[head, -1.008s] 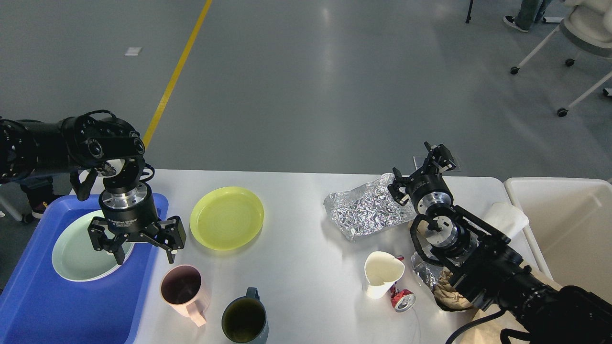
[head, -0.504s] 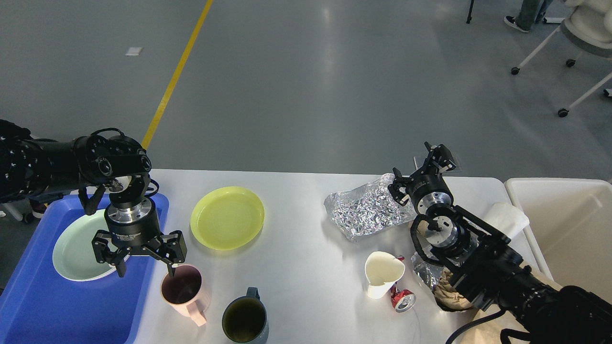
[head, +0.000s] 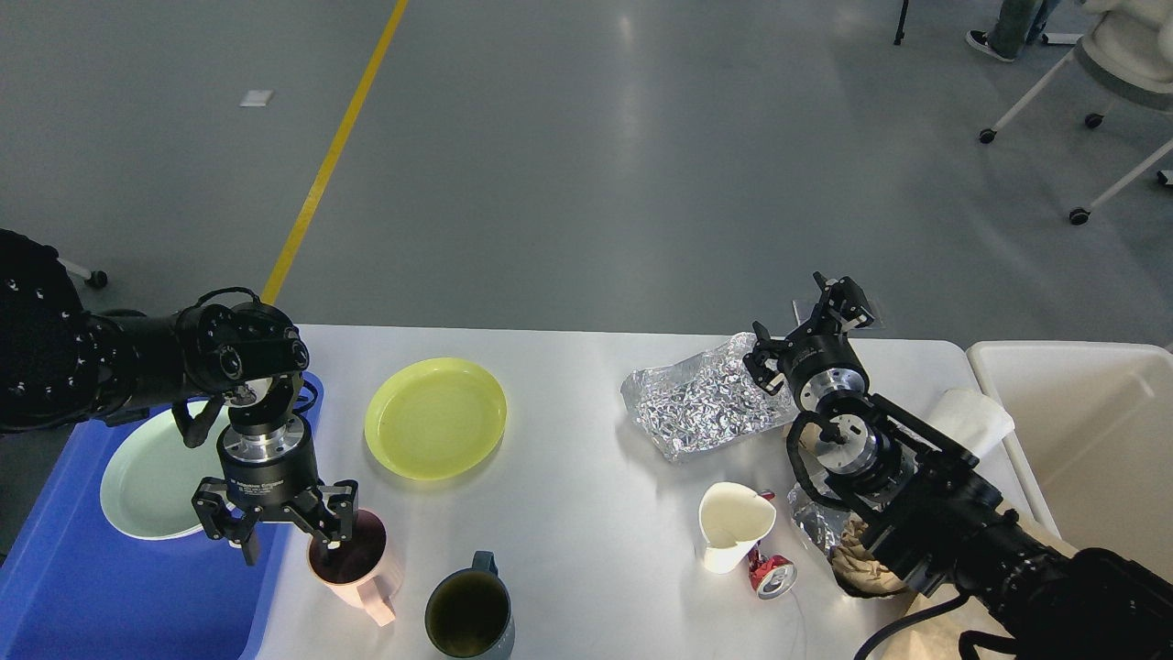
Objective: Tidy desktop
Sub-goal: 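Lower the left gripper and grasp the dark red mug, then carry the dark red mug into the blue tray corner and release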
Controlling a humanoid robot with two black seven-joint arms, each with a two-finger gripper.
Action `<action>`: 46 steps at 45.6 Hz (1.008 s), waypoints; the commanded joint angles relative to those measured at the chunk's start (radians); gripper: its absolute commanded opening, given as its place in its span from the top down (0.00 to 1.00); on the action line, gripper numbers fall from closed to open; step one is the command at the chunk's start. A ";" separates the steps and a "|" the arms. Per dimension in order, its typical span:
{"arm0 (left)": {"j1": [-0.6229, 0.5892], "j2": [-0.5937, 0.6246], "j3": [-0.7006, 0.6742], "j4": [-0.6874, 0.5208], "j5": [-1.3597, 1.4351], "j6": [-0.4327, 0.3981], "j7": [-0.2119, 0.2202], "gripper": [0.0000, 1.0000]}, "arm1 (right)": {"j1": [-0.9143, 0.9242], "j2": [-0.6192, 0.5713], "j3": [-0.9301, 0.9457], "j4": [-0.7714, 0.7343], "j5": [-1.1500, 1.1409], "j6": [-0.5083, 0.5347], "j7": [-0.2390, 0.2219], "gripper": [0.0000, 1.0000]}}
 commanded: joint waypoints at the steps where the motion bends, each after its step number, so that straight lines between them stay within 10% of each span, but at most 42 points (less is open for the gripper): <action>1: 0.010 0.000 0.000 0.010 -0.001 0.000 0.001 0.58 | 0.000 0.000 0.000 0.000 0.000 0.000 0.000 0.00; 20: 0.052 -0.015 -0.006 0.021 0.000 0.000 0.001 0.59 | 0.000 0.000 0.000 0.000 0.000 0.000 0.000 0.00; 38: 0.076 -0.020 -0.020 0.070 -0.021 0.000 -0.002 1.00 | -0.001 0.000 0.000 0.000 0.000 0.000 0.000 0.00; 46: 0.076 -0.020 -0.042 0.070 -0.023 0.000 -0.002 1.00 | 0.000 0.000 0.000 0.000 0.000 0.000 0.000 0.00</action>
